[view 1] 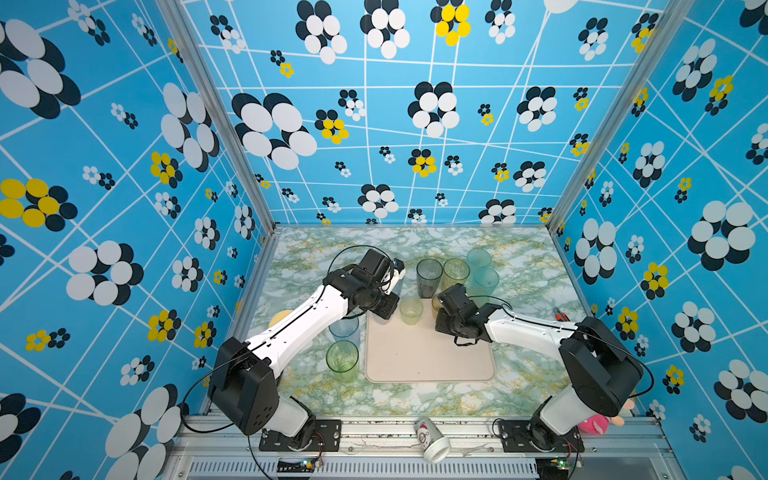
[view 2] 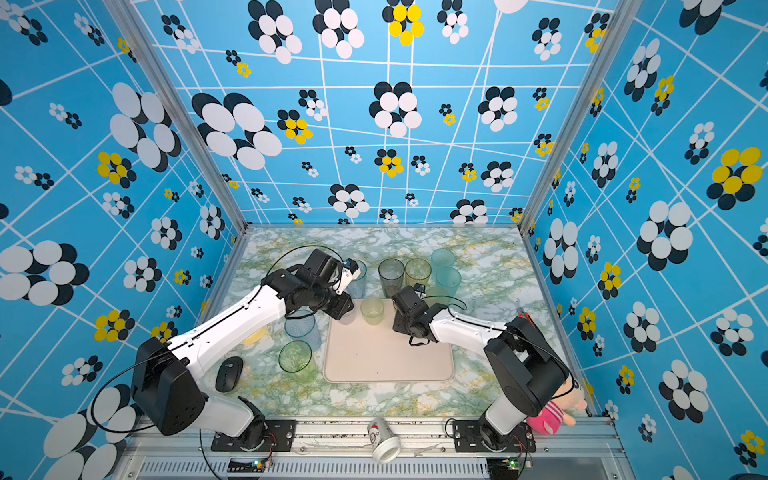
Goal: Place the glasses into the tray
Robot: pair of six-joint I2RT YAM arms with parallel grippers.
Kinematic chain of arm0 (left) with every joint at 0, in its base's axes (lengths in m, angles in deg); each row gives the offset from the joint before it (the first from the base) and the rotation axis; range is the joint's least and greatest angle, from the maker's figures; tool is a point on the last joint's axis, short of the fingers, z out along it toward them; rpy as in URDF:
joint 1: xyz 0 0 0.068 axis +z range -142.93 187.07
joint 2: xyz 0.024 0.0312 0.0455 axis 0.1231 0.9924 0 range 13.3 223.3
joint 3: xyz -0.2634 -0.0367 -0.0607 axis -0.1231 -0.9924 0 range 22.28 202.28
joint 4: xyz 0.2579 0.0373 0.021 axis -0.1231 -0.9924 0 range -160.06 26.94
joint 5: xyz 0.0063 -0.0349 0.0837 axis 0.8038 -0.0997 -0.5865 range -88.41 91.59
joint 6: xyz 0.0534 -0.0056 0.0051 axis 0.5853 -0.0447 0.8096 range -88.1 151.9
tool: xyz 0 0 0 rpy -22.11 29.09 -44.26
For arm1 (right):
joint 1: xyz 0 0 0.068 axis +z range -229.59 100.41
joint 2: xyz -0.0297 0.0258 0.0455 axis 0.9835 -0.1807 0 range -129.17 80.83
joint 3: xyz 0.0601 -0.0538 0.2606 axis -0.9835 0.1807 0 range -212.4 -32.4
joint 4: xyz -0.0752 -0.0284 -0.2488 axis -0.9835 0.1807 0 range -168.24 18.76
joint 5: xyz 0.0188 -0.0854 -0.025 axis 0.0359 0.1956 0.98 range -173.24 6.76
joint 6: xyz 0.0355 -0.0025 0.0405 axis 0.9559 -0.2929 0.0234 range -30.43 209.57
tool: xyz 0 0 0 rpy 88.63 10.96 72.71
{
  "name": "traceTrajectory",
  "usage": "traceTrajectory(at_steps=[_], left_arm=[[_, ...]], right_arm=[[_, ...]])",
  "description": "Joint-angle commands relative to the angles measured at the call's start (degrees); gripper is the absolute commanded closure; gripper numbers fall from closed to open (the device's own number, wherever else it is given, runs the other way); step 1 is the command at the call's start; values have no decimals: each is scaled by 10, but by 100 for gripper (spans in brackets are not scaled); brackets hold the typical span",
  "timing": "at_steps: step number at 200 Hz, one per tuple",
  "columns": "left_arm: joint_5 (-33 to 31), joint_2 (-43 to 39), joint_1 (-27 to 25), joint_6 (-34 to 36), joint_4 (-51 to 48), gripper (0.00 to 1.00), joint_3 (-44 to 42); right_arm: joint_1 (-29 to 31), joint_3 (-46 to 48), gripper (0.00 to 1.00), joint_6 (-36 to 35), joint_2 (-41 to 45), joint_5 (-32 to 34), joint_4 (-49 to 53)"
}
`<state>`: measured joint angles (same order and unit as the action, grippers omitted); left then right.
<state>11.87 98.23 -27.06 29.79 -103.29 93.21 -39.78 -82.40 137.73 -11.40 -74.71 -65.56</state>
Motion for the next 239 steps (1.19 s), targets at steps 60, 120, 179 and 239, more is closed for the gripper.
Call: traceTrajectory(at_steps=[60, 120, 179, 239], left_arm=[[25, -2, 1, 4, -2, 74, -16], [17, 3, -26, 12, -13, 75, -12], [7, 30, -116, 17, -22, 76, -15], [-22, 82, -130, -30, 91, 77, -77]], right_arm=[[-15, -35, 90, -29, -19, 13, 1], [-15, -34, 89, -32, -5, -16, 15], [-14, -38, 80, -52, 127, -33, 117], [-14, -66, 78, -73, 263, 59, 223]])
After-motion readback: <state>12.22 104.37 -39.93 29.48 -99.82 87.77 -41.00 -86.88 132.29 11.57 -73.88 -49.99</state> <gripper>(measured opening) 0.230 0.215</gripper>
